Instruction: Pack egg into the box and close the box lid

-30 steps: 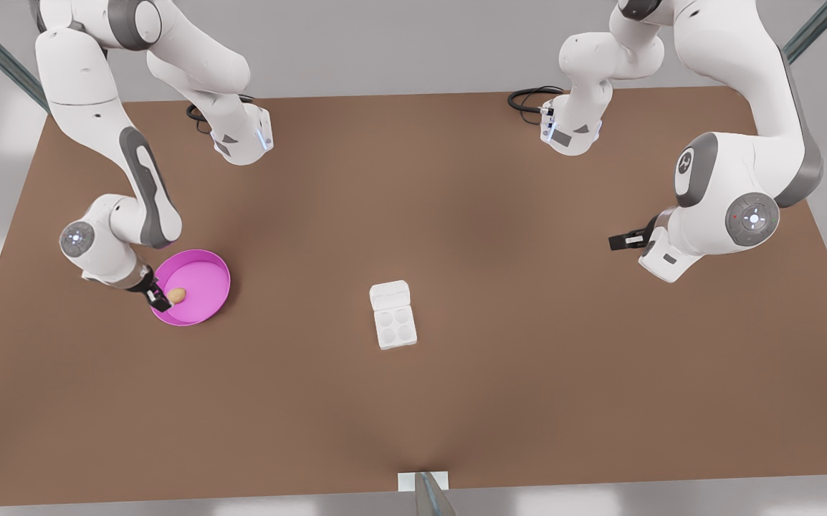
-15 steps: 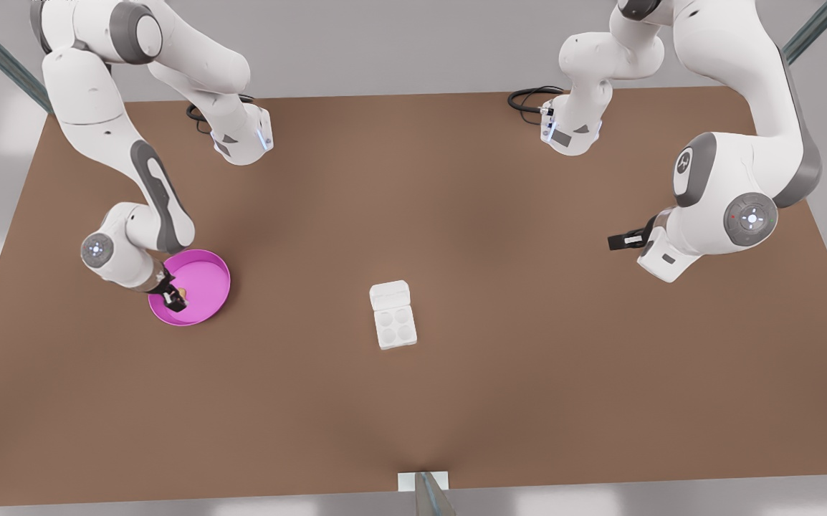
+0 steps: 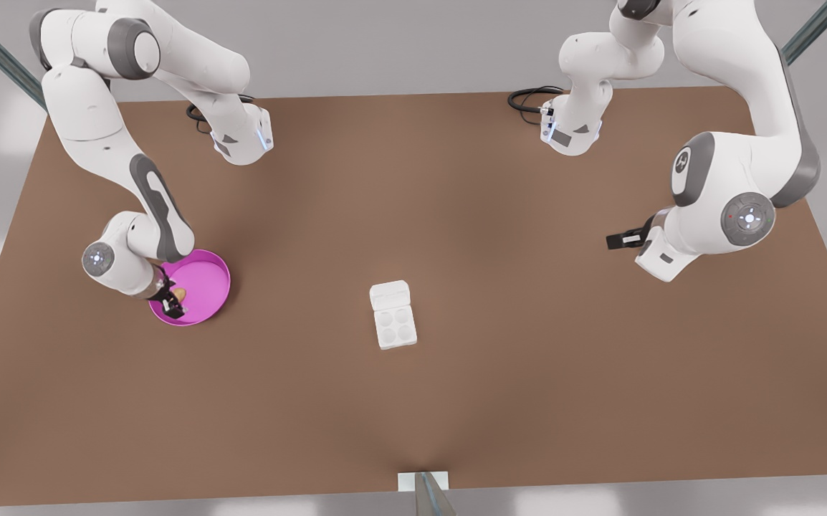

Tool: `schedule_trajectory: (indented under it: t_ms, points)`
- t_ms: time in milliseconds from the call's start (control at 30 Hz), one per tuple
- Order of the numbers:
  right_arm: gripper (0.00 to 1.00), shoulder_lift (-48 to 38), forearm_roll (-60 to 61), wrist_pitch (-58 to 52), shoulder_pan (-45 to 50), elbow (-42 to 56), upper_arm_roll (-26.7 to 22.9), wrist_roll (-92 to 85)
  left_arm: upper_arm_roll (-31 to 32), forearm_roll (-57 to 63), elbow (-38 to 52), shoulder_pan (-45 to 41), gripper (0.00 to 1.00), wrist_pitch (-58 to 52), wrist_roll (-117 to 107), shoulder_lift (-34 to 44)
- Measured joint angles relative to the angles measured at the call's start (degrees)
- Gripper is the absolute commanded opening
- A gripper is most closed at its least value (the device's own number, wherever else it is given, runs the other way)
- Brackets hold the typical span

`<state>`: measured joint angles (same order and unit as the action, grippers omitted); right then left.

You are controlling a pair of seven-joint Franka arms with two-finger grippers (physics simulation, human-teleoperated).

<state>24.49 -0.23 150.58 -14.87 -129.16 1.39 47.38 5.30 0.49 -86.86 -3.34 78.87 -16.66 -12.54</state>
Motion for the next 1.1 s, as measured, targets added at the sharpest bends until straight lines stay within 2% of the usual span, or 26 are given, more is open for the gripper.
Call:
schedule_trajectory:
  t_ms: [167,267,400,500,733,1100]
  points:
    - [0.98,0.07,0.00,0.14,-0.16,0.11,0.01,0.17,0.62,0.03,0.04,-0.12,1.00,-0.23,-0.04,0.07]
    - [0.85,0.07,0.01,0.08,-0.10,0.12,0.01,0.14,0.74,0.05,0.14,-0.12,1.00,-0.48,-0.07,0.09]
    - [0.79,0.03,0.01,-0.11,-0.08,0.12,0.01,0.10,1.26,0.05,0.13,-0.10,1.00,-0.68,-0.10,0.09]
    - [0.69,-0.01,0.06,-0.25,-0.08,0.12,0.01,-0.02,1.48,0.07,0.19,-0.10,1.00,-0.89,-0.12,0.09]
    - [0.56,0.14,0.13,-0.38,-0.06,0.31,0.02,-0.56,1.50,0.09,0.18,0.20,1.00,-1.07,-0.14,-0.03]
    - [0.50,-1.58,0.45,-4.37,-0.12,3.52,0.20,-1.56,1.46,0.07,0.04,0.36,1.00,-1.34,-0.17,0.00]
